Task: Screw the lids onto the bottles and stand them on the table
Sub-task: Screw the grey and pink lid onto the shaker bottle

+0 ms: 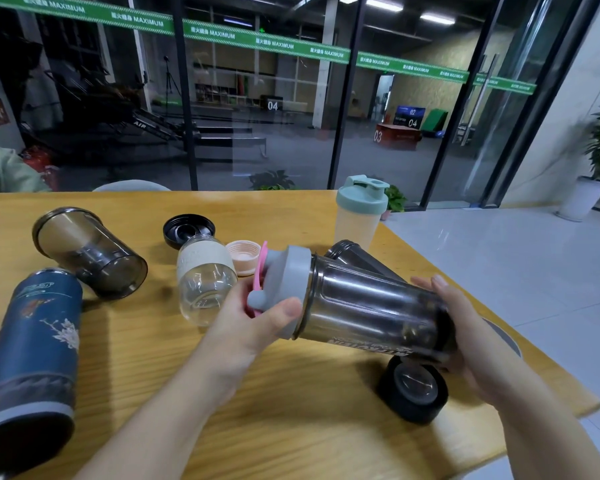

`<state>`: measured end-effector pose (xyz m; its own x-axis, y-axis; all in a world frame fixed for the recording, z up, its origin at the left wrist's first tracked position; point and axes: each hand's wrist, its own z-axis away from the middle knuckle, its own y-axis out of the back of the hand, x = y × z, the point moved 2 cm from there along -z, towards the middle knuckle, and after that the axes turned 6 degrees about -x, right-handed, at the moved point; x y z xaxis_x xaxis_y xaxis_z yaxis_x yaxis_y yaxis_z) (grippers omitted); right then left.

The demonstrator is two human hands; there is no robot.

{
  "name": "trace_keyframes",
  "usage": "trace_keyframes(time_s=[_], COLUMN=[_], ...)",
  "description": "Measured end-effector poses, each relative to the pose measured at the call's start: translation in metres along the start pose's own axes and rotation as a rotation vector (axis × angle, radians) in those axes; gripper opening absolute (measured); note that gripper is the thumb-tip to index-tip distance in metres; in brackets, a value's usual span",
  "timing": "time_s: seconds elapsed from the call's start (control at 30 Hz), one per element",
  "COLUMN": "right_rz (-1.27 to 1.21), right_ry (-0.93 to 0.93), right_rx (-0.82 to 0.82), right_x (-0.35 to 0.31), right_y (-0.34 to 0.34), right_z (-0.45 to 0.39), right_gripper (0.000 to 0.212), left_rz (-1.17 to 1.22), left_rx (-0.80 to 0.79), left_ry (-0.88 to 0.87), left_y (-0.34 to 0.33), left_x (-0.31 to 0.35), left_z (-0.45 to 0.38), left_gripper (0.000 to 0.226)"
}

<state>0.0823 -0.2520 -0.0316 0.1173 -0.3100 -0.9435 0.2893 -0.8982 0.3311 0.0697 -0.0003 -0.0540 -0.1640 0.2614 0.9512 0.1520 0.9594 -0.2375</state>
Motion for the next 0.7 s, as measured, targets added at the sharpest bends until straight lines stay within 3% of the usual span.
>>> trace_keyframes(time_s=[0.03, 0.1, 0.27, 0.57, 0.7], right_rz=[0.029, 0.010, -0.090, -0.079, 0.092], right_ry=[0.065, 0.069, 0.237, 0.241, 0.230], right_rx=[0.007, 0.090, 0.015, -0.050, -0.126], right_x=[-0.004, -0.013, -0.005, -0.001, -0.007], right_y=[0.003, 0.001, 0.007, 0.012, 0.018], right_z=[-0.003, -0.013, -0.009, -0.008, -0.010], right_gripper=[0.069, 0.067, 0.059, 0.058, 0.071], left_rz=[0.042, 0.110, 0.176, 0.188, 0.168], left_rx=[0.013, 0.031, 0.045, 0.033, 0.047], left_ry=[0.026, 0.073, 0.096, 0.098, 0.107], left_y=[0.000, 0.000, 0.001, 0.002, 0.001], left_x=[0.000, 0.000, 0.004, 0.004, 0.003], left_z=[0.000, -0.001, -0.001, 0.001, 0.001], left_gripper=[0.093, 0.102, 0.091, 0.087, 0.092])
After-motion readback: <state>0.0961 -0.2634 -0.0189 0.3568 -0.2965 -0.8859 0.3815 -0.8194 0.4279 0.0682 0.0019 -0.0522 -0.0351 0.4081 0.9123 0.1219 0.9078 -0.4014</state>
